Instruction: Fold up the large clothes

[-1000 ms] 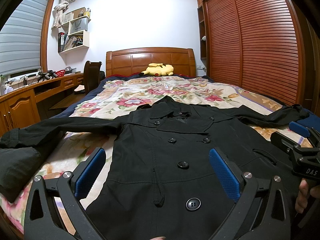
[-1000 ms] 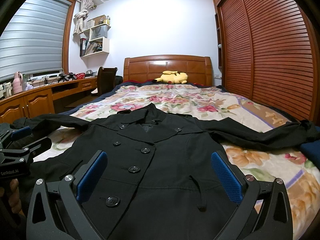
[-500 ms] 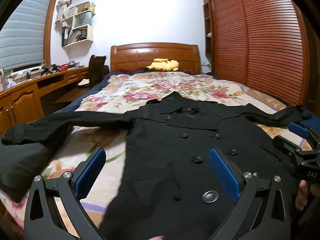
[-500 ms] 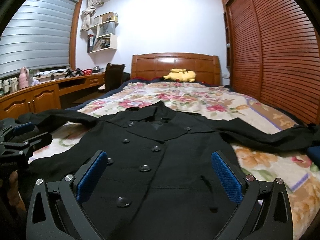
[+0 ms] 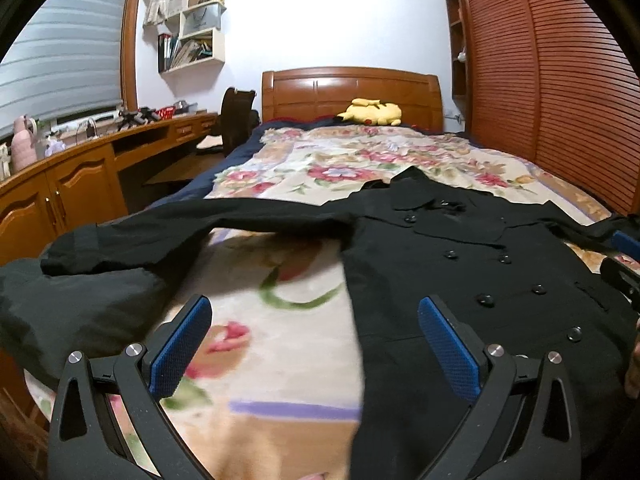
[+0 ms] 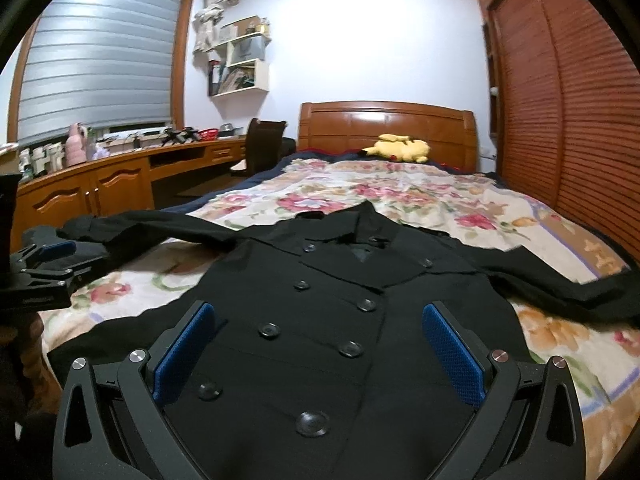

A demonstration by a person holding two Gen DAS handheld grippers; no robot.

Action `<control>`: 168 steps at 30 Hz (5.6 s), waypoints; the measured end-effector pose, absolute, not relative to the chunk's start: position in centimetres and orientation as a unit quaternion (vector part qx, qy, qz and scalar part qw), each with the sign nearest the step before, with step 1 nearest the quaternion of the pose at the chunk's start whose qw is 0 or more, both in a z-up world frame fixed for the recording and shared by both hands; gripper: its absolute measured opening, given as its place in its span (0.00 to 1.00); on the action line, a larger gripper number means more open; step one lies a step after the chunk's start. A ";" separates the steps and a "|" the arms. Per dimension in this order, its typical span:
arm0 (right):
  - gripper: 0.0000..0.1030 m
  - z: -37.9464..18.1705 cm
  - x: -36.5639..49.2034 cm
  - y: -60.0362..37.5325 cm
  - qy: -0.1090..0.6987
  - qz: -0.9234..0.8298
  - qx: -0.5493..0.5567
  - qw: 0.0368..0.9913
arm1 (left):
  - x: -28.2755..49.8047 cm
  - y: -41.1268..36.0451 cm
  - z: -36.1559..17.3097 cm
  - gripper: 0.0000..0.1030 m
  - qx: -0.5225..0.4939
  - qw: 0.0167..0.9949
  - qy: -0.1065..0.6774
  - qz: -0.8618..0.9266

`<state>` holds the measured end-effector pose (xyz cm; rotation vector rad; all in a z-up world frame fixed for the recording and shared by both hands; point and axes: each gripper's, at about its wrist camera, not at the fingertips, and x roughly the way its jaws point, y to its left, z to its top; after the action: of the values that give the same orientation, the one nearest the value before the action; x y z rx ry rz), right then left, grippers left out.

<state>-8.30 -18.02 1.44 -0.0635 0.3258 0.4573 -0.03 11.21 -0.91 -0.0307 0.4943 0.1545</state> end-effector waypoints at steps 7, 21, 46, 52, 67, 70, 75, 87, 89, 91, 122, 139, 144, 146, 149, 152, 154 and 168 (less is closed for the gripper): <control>1.00 2.4 -6.5 -16.9 0.166 0.264 -0.049 0.949 | 0.9 14.7 -0.9 1.00 -0.009 0.960 0.264 0.093; 1.00 2.3 -2.4 -14.6 0.171 0.316 -0.069 0.931 | 2.8 19.9 0.9 1.00 0.017 0.948 0.297 0.115; 1.00 1.1 -1.2 -13.5 0.194 0.345 -0.109 0.912 | 3.7 35.7 2.6 0.77 -0.019 0.905 0.372 0.206; 1.00 1.3 -1.7 -12.8 0.195 0.345 -0.110 0.911 | 3.9 38.0 0.8 0.66 -0.061 0.887 0.399 0.226; 1.00 1.5 -2.2 -13.8 0.195 0.347 -0.105 0.911 | 4.6 40.0 -1.7 0.22 -0.096 0.871 0.423 0.231; 1.00 1.5 -2.3 -14.1 0.195 0.344 -0.104 0.913 | 5.1 38.9 -0.1 0.12 -0.082 0.884 0.400 0.226; 1.00 1.7 -2.3 -14.8 0.194 0.334 -0.099 0.917 | 6.0 34.0 3.8 0.09 -0.047 0.915 0.353 0.190; 1.00 1.6 -2.0 -19.0 0.196 0.290 -0.074 0.934 | 10.0 13.4 9.9 0.08 0.027 0.959 0.283 -0.002; 1.00 1.5 -2.0 -19.6 0.199 0.281 -0.071 0.936 | 10.5 10.6 10.5 0.08 0.033 0.960 0.276 -0.029; 1.00 1.6 -2.1 -20.3 0.199 0.268 -0.069 0.940 | 10.8 8.0 11.2 0.08 0.039 0.961 0.270 -0.053; 1.00 2.5 -5.8 -23.1 0.216 0.155 -0.012 0.964 | 8.4 -3.6 7.3 0.80 0.041 0.951 0.264 -0.156; 0.93 1.4 0.6 -20.7 0.285 0.212 -0.044 0.934 | 5.2 3.5 -0.7 0.80 0.002 0.954 0.288 -0.083; 0.87 0.0 2.6 -20.0 0.323 0.218 -0.067 0.919 | 4.9 4.6 -2.1 0.80 0.002 0.953 0.294 -0.078; 0.84 -0.3 3.4 -20.1 0.334 0.218 -0.066 0.915 | 5.0 4.8 -2.4 0.80 0.002 0.952 0.298 -0.077; 0.74 -0.9 4.1 -20.2 0.349 0.220 -0.067 0.909 | 4.7 4.9 -2.6 0.80 0.005 0.953 0.295 -0.077; 0.58 -1.1 4.7 -20.2 0.362 0.225 -0.065 0.902 | 4.5 4.7 -2.9 0.80 0.012 0.953 0.294 -0.075; 0.46 -1.0 4.7 -20.3 0.362 0.230 -0.064 0.901 | 4.5 4.6 -3.0 0.80 0.015 0.952 0.296 -0.074; 0.10 1.2 -1.8 -22.6 0.253 0.213 -0.061 0.942 | 4.2 5.0 -3.0 0.80 0.010 0.955 0.287 -0.074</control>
<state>-1.85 -22.58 1.20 -0.1235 0.5150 0.4344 4.19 5.03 -3.00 0.0212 0.5836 -0.1495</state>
